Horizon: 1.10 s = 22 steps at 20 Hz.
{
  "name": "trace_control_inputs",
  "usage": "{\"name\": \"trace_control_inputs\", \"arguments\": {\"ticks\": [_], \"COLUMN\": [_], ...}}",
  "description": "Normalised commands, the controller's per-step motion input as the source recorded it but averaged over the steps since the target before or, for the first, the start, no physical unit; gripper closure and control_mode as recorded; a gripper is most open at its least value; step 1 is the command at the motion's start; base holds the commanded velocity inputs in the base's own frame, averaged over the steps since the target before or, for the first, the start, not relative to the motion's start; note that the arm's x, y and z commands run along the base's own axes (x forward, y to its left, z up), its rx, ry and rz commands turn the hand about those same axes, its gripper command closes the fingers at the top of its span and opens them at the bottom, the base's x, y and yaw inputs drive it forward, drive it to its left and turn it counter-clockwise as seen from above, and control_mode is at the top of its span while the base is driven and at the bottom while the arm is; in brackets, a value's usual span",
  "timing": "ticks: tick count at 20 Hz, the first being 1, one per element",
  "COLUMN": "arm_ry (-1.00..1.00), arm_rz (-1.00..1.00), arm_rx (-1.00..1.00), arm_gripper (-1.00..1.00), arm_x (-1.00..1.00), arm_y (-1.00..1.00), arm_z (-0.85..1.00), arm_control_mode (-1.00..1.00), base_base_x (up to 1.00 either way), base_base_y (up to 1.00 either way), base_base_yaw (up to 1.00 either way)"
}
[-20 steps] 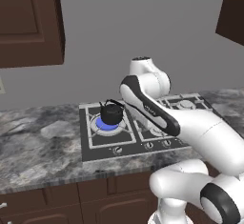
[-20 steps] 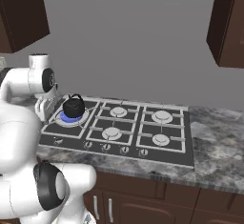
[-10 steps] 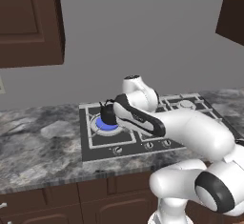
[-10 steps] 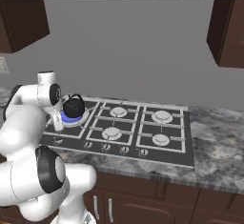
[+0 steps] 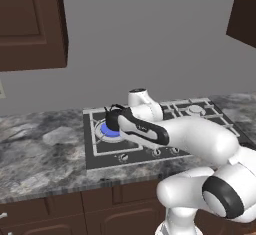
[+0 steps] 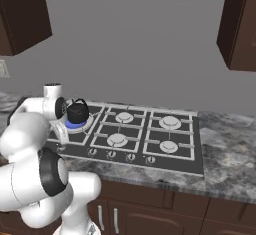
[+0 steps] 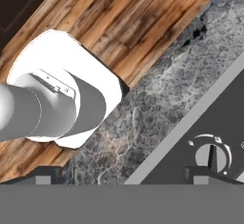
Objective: Lower the heat of the kettle.
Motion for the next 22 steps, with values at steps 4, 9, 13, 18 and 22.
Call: {"name": "trace_control_inputs", "arguments": {"ticks": [4, 9, 13, 18, 22], "arm_ry": [0.00, -0.03, 0.00, 0.00, 0.00], "arm_rz": [0.00, 0.01, 0.00, 0.00, 0.00], "arm_rx": [0.08, 0.01, 0.00, 0.00, 0.00], "arm_gripper": [-1.00, -1.00, -1.00, -1.00, -1.00], "arm_x": [0.15, 0.16, 0.19, 0.22, 0.17], "arm_y": [0.12, 0.04, 0.12, 0.23, 0.16], "arm_z": [-0.31, -0.29, -0.24, -0.14, -0.13], "arm_control_mode": [-1.00, -1.00, -1.00, -1.00, -1.00], "base_base_x": [0.00, 0.00, 0.00, 0.00, 0.00], "base_base_y": [0.00, 0.00, 0.00, 0.00, 0.00], "base_base_yaw": [0.00, 0.00, 0.00, 0.00, 0.00]}}
